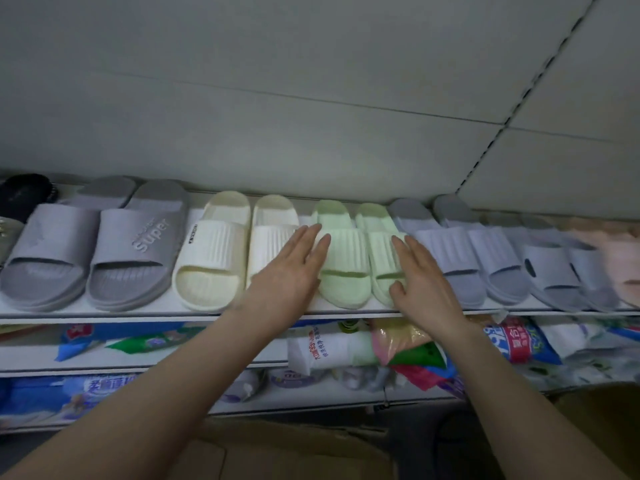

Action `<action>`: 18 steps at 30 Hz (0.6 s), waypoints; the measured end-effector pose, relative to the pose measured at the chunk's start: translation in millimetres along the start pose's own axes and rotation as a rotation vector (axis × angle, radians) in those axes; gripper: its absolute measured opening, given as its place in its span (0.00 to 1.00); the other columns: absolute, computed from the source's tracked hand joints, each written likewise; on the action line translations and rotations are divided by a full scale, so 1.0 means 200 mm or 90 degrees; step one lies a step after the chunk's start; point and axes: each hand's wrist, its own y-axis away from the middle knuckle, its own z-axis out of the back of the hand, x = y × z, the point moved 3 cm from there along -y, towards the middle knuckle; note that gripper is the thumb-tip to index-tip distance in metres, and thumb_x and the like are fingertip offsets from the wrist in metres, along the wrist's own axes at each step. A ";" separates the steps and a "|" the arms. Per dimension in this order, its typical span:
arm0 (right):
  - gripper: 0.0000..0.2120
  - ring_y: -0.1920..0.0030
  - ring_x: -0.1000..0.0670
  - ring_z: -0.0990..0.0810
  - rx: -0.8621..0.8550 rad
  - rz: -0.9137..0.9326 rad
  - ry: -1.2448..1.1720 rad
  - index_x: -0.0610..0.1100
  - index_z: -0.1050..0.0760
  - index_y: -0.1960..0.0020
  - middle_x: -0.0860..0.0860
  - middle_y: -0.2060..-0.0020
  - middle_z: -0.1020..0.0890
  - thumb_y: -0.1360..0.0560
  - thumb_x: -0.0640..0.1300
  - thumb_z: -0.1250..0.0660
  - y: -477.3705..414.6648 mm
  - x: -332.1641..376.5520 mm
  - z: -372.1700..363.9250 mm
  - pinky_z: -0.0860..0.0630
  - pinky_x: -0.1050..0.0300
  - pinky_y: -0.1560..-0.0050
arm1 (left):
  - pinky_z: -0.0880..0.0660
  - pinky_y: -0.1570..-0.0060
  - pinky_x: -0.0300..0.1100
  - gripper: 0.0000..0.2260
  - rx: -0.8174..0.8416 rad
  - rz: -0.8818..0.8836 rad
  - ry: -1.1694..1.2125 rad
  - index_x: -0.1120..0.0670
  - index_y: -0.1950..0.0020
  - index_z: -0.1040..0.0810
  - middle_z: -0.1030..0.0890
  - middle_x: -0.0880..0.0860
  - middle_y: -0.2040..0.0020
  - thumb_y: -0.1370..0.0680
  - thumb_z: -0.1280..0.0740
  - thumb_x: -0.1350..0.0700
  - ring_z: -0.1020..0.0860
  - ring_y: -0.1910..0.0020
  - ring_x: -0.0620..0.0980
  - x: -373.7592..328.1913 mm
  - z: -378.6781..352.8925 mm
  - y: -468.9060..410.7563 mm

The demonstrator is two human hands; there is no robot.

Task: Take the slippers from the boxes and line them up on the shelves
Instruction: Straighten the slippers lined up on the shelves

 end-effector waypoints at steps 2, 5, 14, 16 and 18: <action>0.39 0.21 0.47 0.50 0.050 0.050 0.016 0.48 0.53 0.20 0.46 0.20 0.51 0.25 0.42 0.37 -0.06 -0.08 0.03 0.46 0.52 0.23 | 0.44 0.28 0.50 0.35 0.044 0.028 -0.013 0.61 0.23 0.46 0.46 0.63 0.23 0.25 0.32 0.66 0.45 0.24 0.62 -0.12 -0.10 -0.11; 0.44 0.21 0.47 0.53 0.130 0.102 0.042 0.50 0.57 0.20 0.49 0.20 0.55 0.26 0.44 0.32 -0.17 -0.14 0.06 0.49 0.54 0.23 | 0.50 0.26 0.48 0.38 0.115 0.092 -0.087 0.58 0.22 0.59 0.55 0.61 0.22 0.23 0.36 0.66 0.55 0.23 0.60 -0.20 -0.21 -0.27; 0.43 0.22 0.42 0.52 0.137 0.179 0.045 0.48 0.57 0.20 0.47 0.22 0.48 0.26 0.40 0.34 -0.22 -0.17 0.01 0.47 0.48 0.23 | 0.48 0.26 0.49 0.37 0.136 0.136 -0.108 0.61 0.22 0.54 0.44 0.63 0.25 0.27 0.38 0.71 0.48 0.24 0.64 -0.25 -0.26 -0.29; 0.43 0.21 0.43 0.55 0.129 0.179 0.037 0.49 0.59 0.20 0.47 0.21 0.51 0.26 0.39 0.36 -0.19 -0.17 0.00 0.49 0.48 0.23 | 0.51 0.26 0.48 0.37 0.146 0.143 -0.099 0.60 0.22 0.57 0.49 0.62 0.23 0.25 0.40 0.72 0.53 0.23 0.63 -0.26 -0.27 -0.27; 0.43 0.21 0.44 0.57 0.125 0.182 0.012 0.50 0.60 0.20 0.47 0.21 0.54 0.26 0.39 0.37 -0.17 -0.17 0.00 0.52 0.50 0.22 | 0.53 0.26 0.48 0.37 0.147 0.146 -0.084 0.58 0.22 0.59 0.53 0.60 0.22 0.25 0.41 0.72 0.56 0.23 0.61 -0.25 -0.27 -0.26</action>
